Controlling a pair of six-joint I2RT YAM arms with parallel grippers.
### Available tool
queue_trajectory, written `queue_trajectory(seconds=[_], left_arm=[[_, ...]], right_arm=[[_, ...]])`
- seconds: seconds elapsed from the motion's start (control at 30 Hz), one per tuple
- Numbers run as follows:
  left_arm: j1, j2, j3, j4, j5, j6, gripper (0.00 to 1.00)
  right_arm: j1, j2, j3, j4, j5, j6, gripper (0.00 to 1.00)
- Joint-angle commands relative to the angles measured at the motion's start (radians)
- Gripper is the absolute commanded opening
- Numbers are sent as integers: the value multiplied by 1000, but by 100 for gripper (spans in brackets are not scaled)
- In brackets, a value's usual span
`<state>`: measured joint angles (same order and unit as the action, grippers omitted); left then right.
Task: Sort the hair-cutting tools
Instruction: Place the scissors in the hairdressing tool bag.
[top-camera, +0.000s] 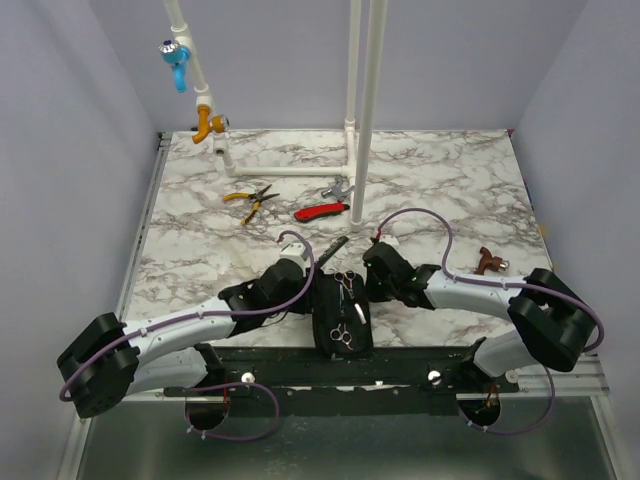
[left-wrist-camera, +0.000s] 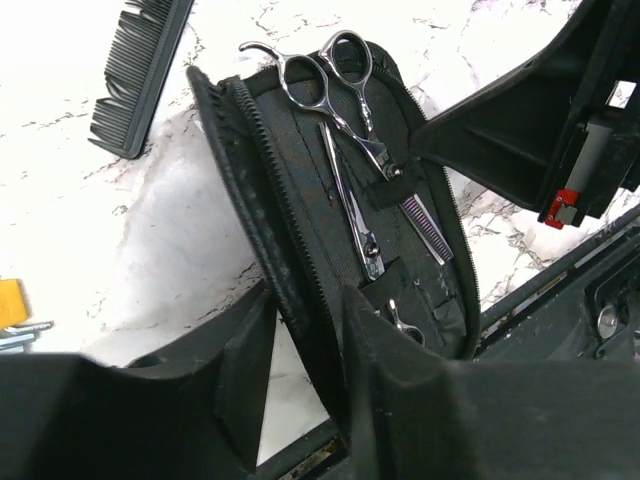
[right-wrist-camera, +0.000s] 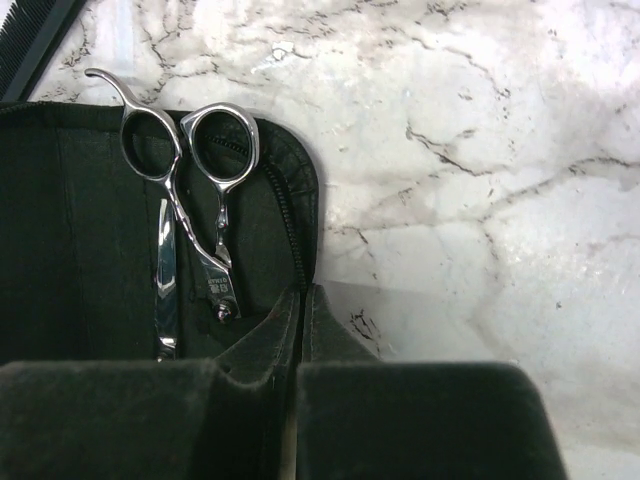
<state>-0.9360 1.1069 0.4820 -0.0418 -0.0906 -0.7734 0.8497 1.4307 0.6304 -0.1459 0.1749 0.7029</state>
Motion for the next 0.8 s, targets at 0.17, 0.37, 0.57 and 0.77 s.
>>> queue_trajectory(seconds=[0.17, 0.37, 0.57, 0.77], left_arm=[[9, -48, -48, 37, 29, 5, 0], [9, -74, -52, -16, -66, -59, 0], [9, -112, -25, -83, -165, -126, 0], [9, -61, 36, -157, -216, -172, 0]], right_arm=[[4, 51, 32, -9, 30, -77, 1], [5, -38, 72, -90, 42, -80, 22], [5, -56, 167, -141, 29, -107, 30], [12, 53, 245, -133, 15, -122, 31]])
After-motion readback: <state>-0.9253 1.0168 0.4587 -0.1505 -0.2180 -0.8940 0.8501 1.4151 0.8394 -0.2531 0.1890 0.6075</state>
